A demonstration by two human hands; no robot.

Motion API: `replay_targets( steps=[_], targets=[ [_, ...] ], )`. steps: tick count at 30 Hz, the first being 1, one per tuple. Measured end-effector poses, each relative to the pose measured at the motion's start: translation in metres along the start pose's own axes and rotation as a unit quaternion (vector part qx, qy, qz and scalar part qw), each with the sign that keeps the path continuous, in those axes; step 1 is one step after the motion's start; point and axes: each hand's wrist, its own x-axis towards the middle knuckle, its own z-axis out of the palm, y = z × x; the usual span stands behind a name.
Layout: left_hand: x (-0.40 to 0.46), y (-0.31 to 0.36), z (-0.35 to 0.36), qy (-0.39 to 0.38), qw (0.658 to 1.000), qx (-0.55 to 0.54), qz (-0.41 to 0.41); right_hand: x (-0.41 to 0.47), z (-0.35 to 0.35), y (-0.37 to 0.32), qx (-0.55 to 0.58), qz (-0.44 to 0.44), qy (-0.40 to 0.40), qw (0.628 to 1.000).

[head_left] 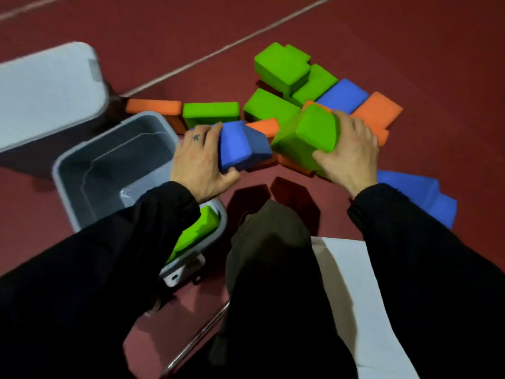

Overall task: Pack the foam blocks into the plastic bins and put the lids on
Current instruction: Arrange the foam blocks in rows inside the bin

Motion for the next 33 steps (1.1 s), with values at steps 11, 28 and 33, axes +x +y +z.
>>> replay_targets(
  steps=[11, 28, 33],
  targets=[
    [-0.118, -0.159, -0.081, -0.087, 0.962, 0.072, -0.249, -0.01, 0.006, -0.22, 0.128, -0.206, -0.136, 0.96],
    [-0.188, -0.225, 0.047, -0.34, 0.905, 0.083, -0.24, -0.031, 0.201, -0.278, -0.197, -0.415, -0.334, 0.823],
    [-0.188, -0.231, 0.065, -0.363, 0.898, 0.068, -0.24, -0.041, 0.232, -0.261, -0.213, -0.427, -0.377, 0.794]
  ],
)
